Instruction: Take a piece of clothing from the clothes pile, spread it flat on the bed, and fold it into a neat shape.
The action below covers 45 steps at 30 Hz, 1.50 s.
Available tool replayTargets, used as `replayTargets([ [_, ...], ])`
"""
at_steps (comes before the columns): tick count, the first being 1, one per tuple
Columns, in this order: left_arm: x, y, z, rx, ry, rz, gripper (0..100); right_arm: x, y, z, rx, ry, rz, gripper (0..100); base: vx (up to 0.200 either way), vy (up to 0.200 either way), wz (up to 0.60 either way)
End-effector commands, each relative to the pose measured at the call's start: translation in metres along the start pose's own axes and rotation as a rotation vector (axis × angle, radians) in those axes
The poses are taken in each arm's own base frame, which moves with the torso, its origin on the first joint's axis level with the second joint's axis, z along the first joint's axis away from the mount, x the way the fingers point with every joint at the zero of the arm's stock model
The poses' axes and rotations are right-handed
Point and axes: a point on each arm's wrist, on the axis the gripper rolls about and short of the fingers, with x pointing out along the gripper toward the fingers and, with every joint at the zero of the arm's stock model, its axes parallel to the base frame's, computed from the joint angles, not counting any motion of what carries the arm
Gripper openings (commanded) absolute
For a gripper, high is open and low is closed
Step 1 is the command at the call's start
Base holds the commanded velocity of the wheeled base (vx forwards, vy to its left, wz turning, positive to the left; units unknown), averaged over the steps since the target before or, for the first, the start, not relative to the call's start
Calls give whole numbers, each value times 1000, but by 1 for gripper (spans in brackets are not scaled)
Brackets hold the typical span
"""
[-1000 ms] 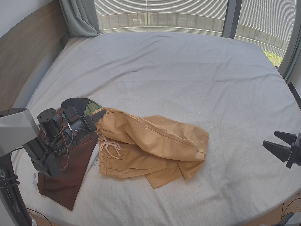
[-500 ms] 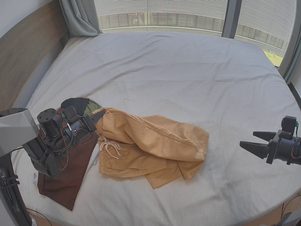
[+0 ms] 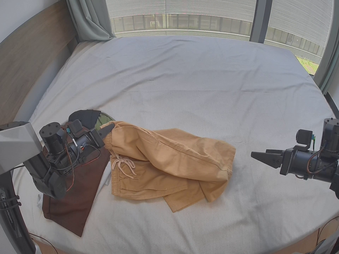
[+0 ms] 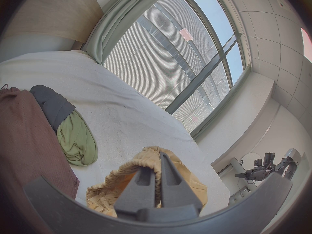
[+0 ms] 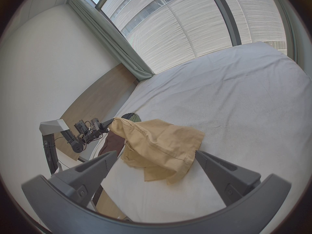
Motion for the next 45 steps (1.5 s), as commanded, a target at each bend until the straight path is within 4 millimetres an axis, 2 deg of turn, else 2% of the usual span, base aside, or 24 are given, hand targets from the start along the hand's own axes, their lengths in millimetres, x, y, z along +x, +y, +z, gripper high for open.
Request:
replayTargets([
  [1, -3, 5, 0, -5, 0, 16, 0, 24, -14, -12, 48, 61, -17, 100, 0, 0, 0],
  [13, -3, 6, 0, -8, -1, 17, 0, 53, -28, -26, 108, 63, -4, 100, 0, 0, 0],
  [21, -3, 6, 0, -6, -1, 17, 0, 62, -35, -34, 154, 96, -18, 100, 0, 0, 0],
  [35, -2, 8, -3, -10, 7, 23, 0, 89, -52, -56, 269, 131, -13, 100, 0, 0, 0],
  [45, -1, 8, -3, -10, 7, 23, 0, 104, -63, -72, 284, 147, -19, 100, 0, 0, 0],
])
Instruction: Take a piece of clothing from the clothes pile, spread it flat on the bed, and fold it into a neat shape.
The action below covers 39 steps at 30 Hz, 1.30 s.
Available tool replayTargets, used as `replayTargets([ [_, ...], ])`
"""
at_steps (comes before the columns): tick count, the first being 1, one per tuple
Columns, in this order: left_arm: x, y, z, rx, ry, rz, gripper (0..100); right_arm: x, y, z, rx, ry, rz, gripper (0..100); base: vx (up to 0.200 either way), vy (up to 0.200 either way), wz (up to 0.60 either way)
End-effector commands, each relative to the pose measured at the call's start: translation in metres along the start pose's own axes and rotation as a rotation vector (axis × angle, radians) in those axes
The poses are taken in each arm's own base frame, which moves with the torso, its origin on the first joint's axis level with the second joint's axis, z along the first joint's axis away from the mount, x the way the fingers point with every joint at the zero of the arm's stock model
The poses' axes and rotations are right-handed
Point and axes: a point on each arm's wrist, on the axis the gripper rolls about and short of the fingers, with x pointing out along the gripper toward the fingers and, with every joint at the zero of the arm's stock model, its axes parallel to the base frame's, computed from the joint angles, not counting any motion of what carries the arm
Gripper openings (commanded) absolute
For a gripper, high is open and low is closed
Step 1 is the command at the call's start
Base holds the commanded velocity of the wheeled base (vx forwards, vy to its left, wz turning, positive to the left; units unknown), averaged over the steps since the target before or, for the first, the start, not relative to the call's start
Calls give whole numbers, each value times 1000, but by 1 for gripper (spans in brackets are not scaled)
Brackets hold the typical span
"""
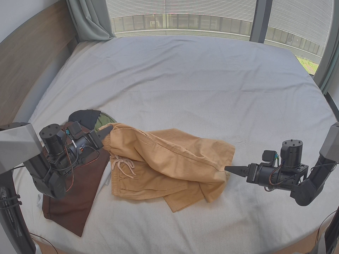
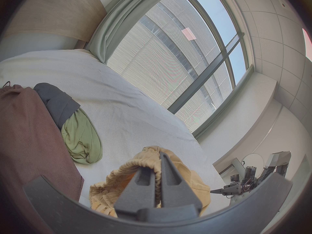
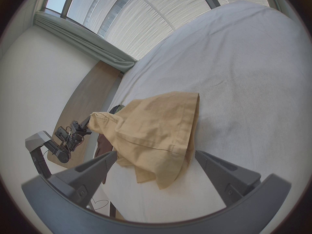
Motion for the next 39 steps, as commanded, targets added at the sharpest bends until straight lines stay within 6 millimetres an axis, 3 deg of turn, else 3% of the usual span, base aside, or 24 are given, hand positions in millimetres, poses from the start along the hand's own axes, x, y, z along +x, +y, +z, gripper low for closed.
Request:
replayTargets([
  [1, 0, 1, 0, -1, 1, 0, 0, 12, -12, -11, 24, 37, -19, 100, 0, 0, 0],
  [13, 0, 1, 0, 0, -1, 1, 0, 33, -16, -23, 79, 15, 29, 100, 0, 0, 0],
  [26, 0, 1, 0, 0, -1, 1, 0, 42, -11, -23, 103, -15, 75, 100, 0, 0, 0],
  [39, 2, 2, -2, -4, 4, 3, 0, 24, -3, -22, 82, -7, 221, 100, 0, 0, 0],
])
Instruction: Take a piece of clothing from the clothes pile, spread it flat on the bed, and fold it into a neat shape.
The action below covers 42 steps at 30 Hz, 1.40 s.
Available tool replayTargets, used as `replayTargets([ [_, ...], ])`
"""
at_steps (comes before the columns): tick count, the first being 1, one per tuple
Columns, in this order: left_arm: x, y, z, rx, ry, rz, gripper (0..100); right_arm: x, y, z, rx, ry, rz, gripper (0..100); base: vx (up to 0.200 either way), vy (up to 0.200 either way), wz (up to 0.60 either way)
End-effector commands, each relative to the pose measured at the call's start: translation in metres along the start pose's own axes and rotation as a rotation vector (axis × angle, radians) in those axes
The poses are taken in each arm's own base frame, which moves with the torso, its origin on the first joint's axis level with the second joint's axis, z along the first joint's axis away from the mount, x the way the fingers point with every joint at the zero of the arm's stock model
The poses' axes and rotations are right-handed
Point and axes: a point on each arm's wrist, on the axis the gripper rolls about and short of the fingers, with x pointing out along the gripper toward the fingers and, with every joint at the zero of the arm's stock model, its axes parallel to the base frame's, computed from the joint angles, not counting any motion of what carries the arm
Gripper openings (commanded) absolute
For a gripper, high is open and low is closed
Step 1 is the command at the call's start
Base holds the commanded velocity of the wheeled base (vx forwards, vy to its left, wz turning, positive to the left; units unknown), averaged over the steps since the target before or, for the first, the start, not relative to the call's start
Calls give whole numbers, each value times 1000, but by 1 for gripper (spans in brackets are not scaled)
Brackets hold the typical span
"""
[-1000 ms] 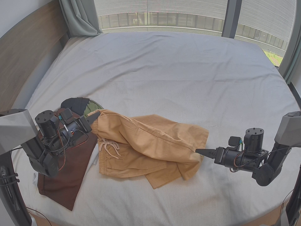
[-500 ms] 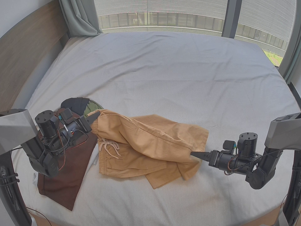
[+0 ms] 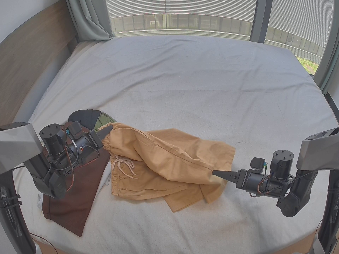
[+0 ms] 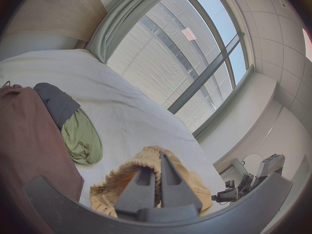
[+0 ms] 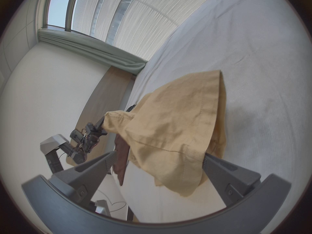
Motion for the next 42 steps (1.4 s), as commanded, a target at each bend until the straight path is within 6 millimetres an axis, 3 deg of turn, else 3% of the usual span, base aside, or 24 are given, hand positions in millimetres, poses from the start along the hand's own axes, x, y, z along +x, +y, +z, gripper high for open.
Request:
replayTargets([
  [1, 1, 2, -3, -3, 6, 5, 0, -8, 4, 3, -6, -1, 22, 100, 0, 0, 0],
  [9, 1, 2, -3, -5, 7, 6, 0, -6, 3, 4, -13, -4, 27, 100, 0, 0, 0],
  [10, 1, 2, -3, -5, 6, 5, 0, -5, 3, 5, -13, -4, 29, 0, 0, 0, 0],
  [23, 2, 2, -2, -3, 4, 3, 0, -13, 3, 13, -23, -31, 32, 0, 0, 0, 0],
  [32, 3, 2, -1, 0, -1, 0, 0, -50, 15, 36, -60, -40, 147, 0, 0, 0, 0],
  [42, 3, 3, -1, -1, 0, 1, 0, -48, 16, 34, -61, -27, 157, 0, 0, 0, 0],
])
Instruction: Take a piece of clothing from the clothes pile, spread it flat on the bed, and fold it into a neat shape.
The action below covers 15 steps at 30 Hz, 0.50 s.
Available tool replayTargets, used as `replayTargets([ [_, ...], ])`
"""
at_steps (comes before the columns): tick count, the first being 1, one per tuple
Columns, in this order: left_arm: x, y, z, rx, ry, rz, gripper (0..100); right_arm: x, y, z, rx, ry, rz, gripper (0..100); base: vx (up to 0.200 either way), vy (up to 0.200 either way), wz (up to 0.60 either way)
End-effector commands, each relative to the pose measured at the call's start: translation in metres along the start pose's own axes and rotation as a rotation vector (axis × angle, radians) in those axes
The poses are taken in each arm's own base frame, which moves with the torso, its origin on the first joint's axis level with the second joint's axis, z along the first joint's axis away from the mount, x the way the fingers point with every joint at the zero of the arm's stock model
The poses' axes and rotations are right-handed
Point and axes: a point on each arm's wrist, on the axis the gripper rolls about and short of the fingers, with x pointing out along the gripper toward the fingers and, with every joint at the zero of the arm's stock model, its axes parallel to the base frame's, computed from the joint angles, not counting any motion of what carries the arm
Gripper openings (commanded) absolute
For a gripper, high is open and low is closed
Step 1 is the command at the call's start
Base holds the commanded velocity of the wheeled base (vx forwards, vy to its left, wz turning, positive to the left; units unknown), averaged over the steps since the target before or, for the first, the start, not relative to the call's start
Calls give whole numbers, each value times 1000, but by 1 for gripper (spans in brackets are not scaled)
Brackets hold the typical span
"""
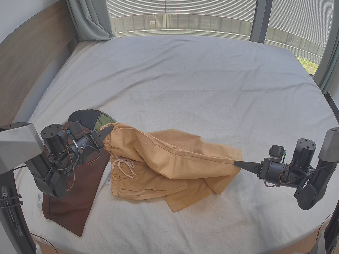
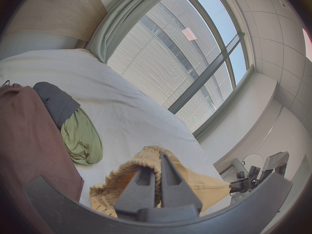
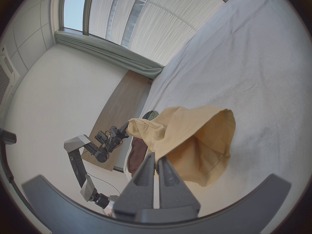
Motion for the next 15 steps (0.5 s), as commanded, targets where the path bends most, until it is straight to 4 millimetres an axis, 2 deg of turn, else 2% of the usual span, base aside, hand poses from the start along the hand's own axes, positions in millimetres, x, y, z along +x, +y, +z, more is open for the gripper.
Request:
replayTargets([
  [1, 0, 0, 0, -1, 1, 0, 0, 1, 2, 0, -6, 3, 8, 0, 0, 0, 0],
  [6, 0, 0, 0, -1, 1, 0, 0, 6, 2, -5, -3, 23, 15, 0, 0, 0, 0],
  [7, 0, 0, 0, -1, 1, 0, 0, 7, 2, -5, -4, 23, 16, 100, 0, 0, 0],
  [15, 0, 0, 0, 0, 0, -1, 0, 11, -4, -10, -26, 41, 8, 100, 0, 0, 0],
])
